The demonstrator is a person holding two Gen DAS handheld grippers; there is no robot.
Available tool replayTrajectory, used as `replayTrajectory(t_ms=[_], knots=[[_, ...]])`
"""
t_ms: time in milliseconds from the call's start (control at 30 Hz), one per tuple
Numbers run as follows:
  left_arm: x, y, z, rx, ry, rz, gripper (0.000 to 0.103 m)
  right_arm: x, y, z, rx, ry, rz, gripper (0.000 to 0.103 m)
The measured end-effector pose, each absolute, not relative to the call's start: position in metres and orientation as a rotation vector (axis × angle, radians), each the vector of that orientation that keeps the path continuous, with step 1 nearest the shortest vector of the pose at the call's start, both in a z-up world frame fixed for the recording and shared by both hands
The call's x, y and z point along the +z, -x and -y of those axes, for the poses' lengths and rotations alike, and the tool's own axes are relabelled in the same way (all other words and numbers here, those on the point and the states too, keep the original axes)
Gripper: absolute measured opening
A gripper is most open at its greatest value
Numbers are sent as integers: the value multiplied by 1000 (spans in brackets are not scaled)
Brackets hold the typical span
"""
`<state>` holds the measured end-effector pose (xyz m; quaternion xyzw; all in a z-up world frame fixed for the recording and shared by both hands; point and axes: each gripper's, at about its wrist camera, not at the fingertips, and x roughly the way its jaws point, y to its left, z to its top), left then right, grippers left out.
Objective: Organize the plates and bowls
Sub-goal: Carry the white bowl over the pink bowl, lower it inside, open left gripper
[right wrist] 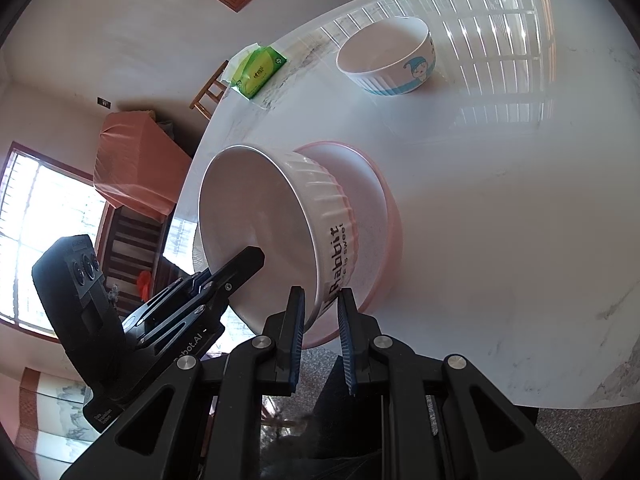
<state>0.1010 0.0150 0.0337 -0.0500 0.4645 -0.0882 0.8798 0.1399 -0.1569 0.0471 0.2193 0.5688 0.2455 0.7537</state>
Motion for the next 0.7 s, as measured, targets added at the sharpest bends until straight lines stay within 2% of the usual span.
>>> replayTrajectory(t_ms=[700], knots=[[25,-107,-15,-179,95,-998,18,45,-144,157,525,-465,-1237,17]])
